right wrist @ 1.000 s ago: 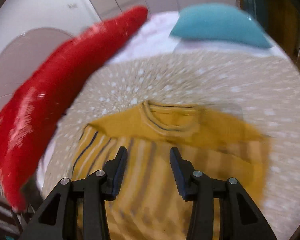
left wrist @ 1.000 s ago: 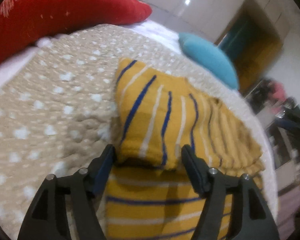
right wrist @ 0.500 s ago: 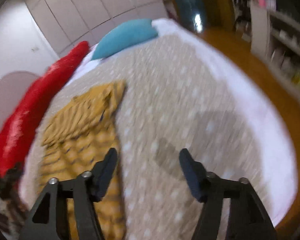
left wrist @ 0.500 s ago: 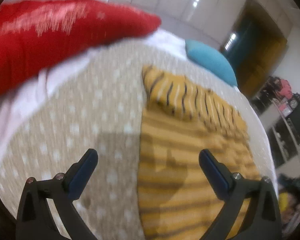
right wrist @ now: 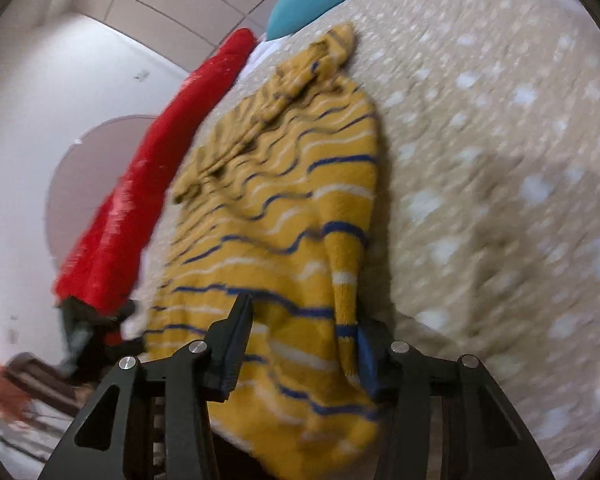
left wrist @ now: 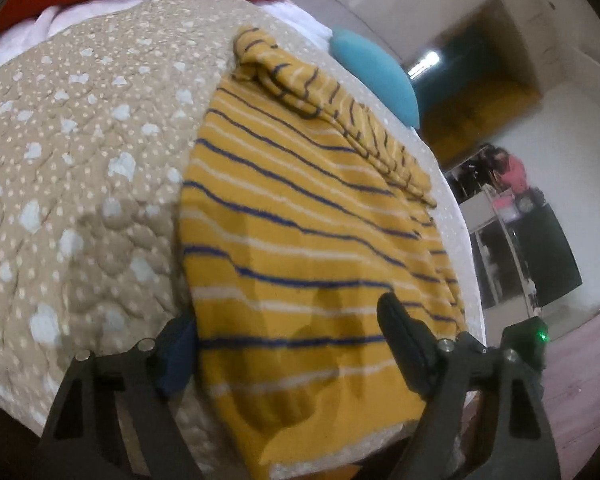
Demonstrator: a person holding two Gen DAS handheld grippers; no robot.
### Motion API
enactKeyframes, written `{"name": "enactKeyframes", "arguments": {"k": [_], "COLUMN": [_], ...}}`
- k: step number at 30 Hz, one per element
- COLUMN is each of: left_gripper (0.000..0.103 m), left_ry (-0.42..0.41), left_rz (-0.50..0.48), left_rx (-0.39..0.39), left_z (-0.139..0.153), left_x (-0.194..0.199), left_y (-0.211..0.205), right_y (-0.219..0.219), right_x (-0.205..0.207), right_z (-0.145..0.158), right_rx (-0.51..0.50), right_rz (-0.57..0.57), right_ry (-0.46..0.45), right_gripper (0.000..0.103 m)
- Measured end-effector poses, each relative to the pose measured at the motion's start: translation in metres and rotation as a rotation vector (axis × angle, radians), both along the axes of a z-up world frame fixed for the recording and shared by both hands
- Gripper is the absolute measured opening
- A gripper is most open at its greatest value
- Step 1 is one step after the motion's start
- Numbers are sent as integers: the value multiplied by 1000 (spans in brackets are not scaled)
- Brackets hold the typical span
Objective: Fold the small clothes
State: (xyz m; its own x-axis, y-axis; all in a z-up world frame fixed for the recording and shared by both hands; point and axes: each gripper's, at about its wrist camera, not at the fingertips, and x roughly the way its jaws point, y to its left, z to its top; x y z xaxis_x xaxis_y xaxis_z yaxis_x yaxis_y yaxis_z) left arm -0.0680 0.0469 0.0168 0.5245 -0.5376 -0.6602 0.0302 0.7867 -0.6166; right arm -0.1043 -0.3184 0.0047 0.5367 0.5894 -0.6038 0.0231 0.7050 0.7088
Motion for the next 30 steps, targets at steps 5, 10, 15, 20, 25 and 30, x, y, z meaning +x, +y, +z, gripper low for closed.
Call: {"name": "enactKeyframes", "arguments": {"k": [5,10,15,20,25,30], "left_gripper": [82,88,9,7,7,7], "left_ry": [10,-23,91,142,39,3], "left_rz": [-42,-89,-4,75,68,48], "left_rx": [-69,8,44,12,33,36], "left_z": [1,3,-2,3,45,55], "left_x": [-21,-34,-19,-23,-54,-87], "left_y": [-8,-35,-26,0,15,20], "right_y": [8,15,24,27,32,49], "right_x": [-24,-36,-40,-45,-54,-79], "right_z": [-13,-22,-24,-19,3,26], "right_rx": [115,149,117,44,95,72], "right_rz": [-5,-20,-45,-53,-6,77], "right_ry": [2,7,16,44,4,-47], "right_gripper": [42,39,30,11,9,8]}}
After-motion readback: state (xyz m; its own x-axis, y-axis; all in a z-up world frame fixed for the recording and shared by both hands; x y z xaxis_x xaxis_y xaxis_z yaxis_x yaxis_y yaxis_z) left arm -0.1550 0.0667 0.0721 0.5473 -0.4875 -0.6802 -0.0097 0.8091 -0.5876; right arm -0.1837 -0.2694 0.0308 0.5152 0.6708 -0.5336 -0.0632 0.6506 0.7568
